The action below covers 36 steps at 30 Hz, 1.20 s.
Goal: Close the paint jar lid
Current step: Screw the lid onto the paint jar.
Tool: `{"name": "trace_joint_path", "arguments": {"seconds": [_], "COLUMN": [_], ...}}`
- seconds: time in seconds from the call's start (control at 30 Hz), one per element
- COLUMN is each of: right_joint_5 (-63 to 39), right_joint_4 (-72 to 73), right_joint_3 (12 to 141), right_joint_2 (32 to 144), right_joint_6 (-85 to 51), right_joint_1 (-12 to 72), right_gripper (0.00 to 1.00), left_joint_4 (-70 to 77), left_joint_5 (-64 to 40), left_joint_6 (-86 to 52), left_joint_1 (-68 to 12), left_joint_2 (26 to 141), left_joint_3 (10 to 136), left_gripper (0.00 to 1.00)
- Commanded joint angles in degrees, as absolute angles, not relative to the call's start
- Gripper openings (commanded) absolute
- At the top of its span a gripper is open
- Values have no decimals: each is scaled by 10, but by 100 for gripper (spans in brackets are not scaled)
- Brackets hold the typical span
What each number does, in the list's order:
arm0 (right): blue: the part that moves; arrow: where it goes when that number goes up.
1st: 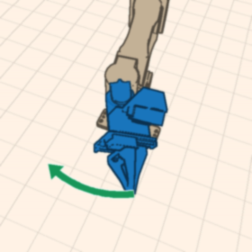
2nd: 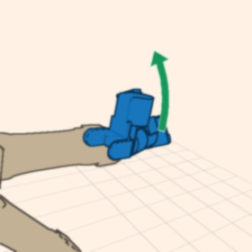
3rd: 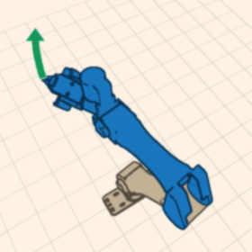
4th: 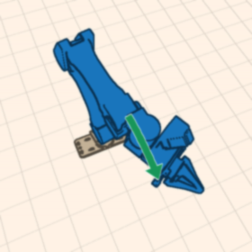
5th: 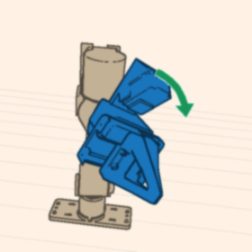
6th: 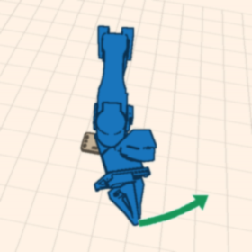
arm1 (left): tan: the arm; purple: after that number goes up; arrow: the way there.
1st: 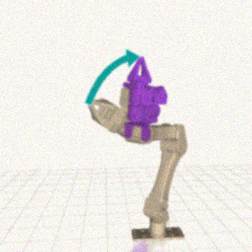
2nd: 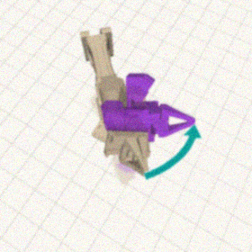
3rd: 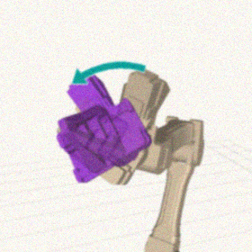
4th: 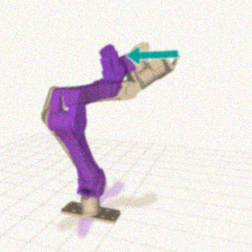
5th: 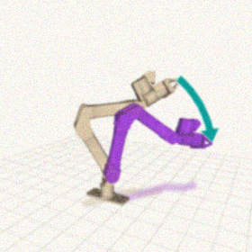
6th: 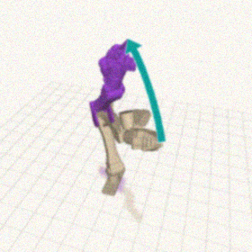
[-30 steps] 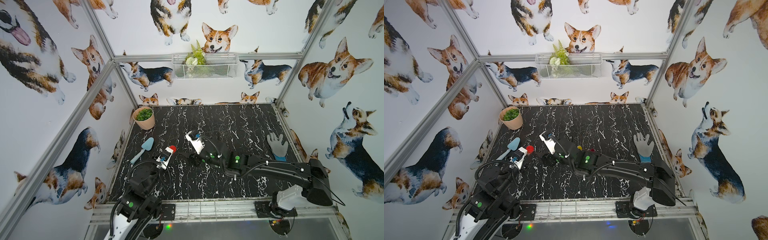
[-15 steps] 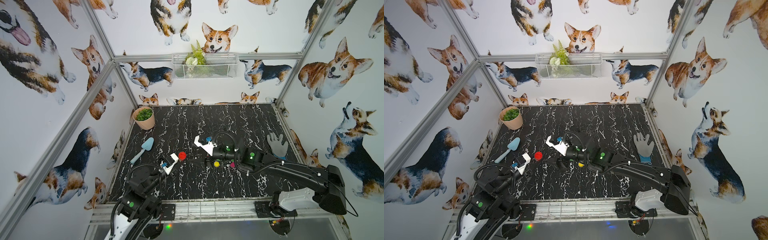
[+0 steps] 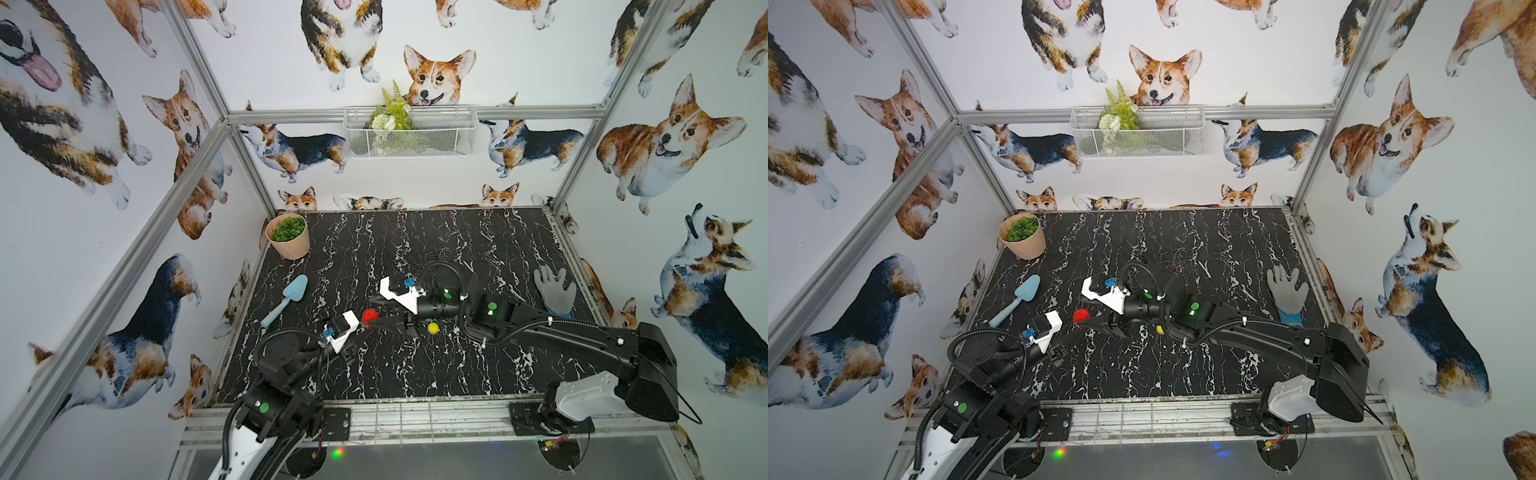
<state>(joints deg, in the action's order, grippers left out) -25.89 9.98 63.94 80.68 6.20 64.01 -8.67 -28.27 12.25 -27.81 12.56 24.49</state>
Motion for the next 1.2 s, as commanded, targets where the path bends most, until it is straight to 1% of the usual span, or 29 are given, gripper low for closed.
{"name": "trace_joint_path", "arguments": {"seconds": [0.0,0.27,0.4,0.57,0.7,0.87,1.03,1.17], "right_joint_5": [-275,-284,-284,-281,-282,-275,-269,-246], "right_joint_4": [121,126,129,127,125,128,127,130], "right_joint_3": [654,647,644,643,643,640,639,638], "right_joint_2": [815,820,821,821,820,820,822,827], "right_joint_6": [71,61,57,56,56,54,54,54], "right_joint_1": [640,640,641,641,641,641,642,648], "right_gripper": [48,47,42,40,35,31,29,29], "left_joint_4": [-68,-67,-67,-67,-67,-68,-67,-68], "left_joint_5": [-288,-283,-281,-278,-277,-274,-268,-256], "left_joint_6": [124,125,126,126,127,127,127,128], "left_joint_1": [-279,-279,-279,-279,-279,-279,-279,-279], "left_joint_2": [123,123,123,123,124,123,122,119], "left_joint_3": [245,244,244,244,244,245,245,244], "left_gripper": [35,36,36,36,36,36,36,36]}}
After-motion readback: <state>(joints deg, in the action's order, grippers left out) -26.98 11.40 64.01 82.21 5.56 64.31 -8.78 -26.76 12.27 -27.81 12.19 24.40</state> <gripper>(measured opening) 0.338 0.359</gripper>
